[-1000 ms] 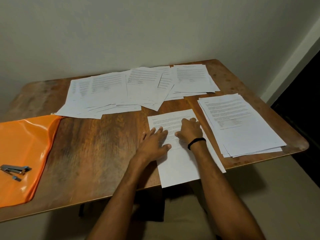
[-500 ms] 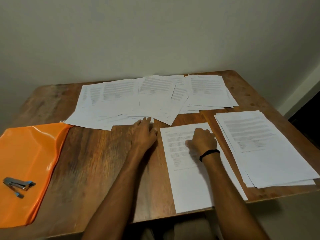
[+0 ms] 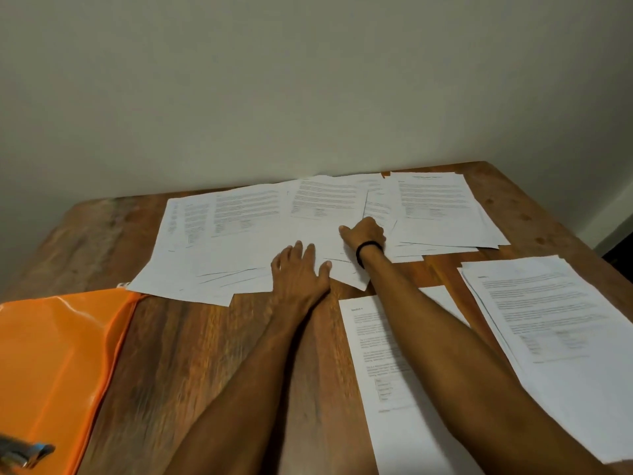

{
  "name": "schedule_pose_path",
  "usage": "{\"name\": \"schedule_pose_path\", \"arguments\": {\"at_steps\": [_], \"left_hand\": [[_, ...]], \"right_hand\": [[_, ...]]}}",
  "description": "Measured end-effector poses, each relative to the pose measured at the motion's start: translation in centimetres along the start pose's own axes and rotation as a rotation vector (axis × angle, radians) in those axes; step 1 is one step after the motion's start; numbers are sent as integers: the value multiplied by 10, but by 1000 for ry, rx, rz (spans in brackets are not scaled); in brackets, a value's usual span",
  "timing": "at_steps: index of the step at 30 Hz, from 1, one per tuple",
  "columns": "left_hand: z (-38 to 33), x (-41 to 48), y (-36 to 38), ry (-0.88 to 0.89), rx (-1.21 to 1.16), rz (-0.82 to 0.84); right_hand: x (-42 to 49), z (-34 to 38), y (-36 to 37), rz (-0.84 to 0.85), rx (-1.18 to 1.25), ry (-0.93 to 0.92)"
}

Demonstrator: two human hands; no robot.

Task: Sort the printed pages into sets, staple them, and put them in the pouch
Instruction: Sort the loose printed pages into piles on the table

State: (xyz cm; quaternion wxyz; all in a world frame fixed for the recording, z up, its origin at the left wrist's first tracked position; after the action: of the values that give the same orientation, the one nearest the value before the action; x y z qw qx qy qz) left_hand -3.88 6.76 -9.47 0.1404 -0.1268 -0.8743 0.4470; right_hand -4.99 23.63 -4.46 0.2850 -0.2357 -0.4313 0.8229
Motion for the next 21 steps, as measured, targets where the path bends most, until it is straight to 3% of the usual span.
{"name": "schedule_pose_path", "arguments": {"at_steps": [6,14,16,19,21], "left_hand": [[2,4,1,0,-41,-42],[-2,-4,-8,-92,-291,-139],[-10,-11,-16,-52,-381,-211],[-21,-27,-28,-43,-499,-303],[-25,-39,-37,-163,-812,-307]], "right_hand": [[19,4,8,-35,152,21],[4,-23,-50,-345,380,-3],[0,-49,-78,-294,492,11],[-24,-91,-107,-81,642,-7],[-47,-120,-117,62,620,-16]]}}
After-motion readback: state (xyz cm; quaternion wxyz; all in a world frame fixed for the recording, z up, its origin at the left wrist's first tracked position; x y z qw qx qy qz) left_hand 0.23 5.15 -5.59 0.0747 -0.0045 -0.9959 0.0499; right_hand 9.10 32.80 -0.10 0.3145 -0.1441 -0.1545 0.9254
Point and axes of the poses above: each hand's wrist, its own x-axis towards the middle knuckle, its own y-axis out of the palm, z = x × y, the point moved 3 cm from there along x, towards the middle knuckle, and after that the axes turned 15 degrees about -x, right-handed, at the moved point
